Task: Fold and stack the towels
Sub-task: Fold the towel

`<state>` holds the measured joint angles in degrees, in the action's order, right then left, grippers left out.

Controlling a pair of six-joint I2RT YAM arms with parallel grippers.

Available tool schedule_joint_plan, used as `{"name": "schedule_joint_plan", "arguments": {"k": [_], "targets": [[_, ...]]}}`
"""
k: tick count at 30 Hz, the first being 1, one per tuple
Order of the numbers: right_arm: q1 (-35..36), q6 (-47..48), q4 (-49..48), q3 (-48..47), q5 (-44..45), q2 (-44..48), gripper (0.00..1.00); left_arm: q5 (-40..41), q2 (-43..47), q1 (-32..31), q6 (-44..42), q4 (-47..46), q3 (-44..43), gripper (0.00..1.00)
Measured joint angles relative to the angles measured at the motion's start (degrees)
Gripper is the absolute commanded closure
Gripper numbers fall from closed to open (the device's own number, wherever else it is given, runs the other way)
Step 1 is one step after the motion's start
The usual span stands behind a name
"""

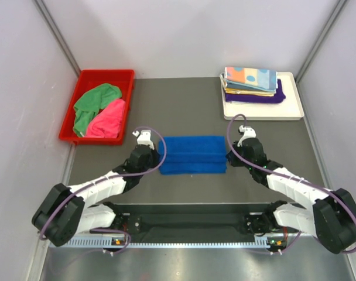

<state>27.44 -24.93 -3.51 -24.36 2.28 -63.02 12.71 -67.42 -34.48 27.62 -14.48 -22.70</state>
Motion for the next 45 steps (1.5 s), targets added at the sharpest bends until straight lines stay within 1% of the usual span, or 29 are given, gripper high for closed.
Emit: {"name": "schedule_joint_plan", "arguments": {"k": [7,16,18,19,21,22,23,26,28,33,35,37,38,40,42,45], "targets": [[0.48,-1.31,-0.02,0.39,0.33,0.42,1.00,0.22,2.84,-0.42,1.25,0.11,1.44,1.00],[0.96,-3.98,-0.98,3.26,0.48,0.44,1.00,-0.26,3.04,-0.96,2.73,0.07,3.67,1.00],[0.96,-4.61,-1.33,3.65,0.50,0.44,0.98,-0.44,3.06,-1.11,3.02,0.04,4.15,1.00],[0.96,-4.81,-1.36,3.82,0.50,0.52,0.93,-0.55,3.08,-1.18,3.21,0.07,4.39,0.95],[0.96,-5.38,-1.27,4.17,0.50,0.83,0.87,-1.11,3.19,-1.22,3.61,0.04,4.76,0.87],[0.96,-5.51,-1.25,4.24,0.50,0.94,0.81,-1.25,3.43,-1.27,3.85,0.07,4.98,0.79],[0.96,-5.77,-1.18,4.24,0.50,1.03,0.77,-1.33,3.72,-1.27,4.09,0.13,5.22,0.74],[0.96,-6.23,-0.74,4.24,0.52,2.25,0.69,-1.36,5.92,-1.38,4.85,1.79,5.51,0.66],[0.96,-6.36,0.33,4.22,0.59,3.96,0.65,-1.29,8.48,-1.38,5.29,3.41,5.51,0.65],[1.05,-6.67,5.84,2.40,1.25,7.58,0.64,-0.48,15.89,-1.49,5.68,10.19,3.85,0.67],[1.70,-6.86,8.31,0.46,2.08,7.98,0.64,0.00,17.38,-1.51,5.75,12.50,1.88,0.71],[3.19,-7.21,9.62,-1.62,2.89,7.85,0.64,-0.07,17.07,-1.53,5.79,14.05,-0.74,0.75],[4.09,-7.32,9.79,-2.51,3.13,7.50,0.65,-0.31,15.82,-1.53,5.84,14.91,-2.67,0.76],[5.81,-7.74,9.92,-4.46,3.89,5.77,0.66,-0.87,12.37,-1.60,6.12,15.41,-6.03,0.85],[7.06,-8.33,9.55,-5.97,4.31,2.99,0.66,-1.46,7.28,-1.73,6.69,15.41,-9.29,0.91],[7.89,-9.51,8.79,-5.99,4.35,-0.76,0.66,-2.19,-0.20,-2.08,8.44,15.32,-11.41,0.94]]}}
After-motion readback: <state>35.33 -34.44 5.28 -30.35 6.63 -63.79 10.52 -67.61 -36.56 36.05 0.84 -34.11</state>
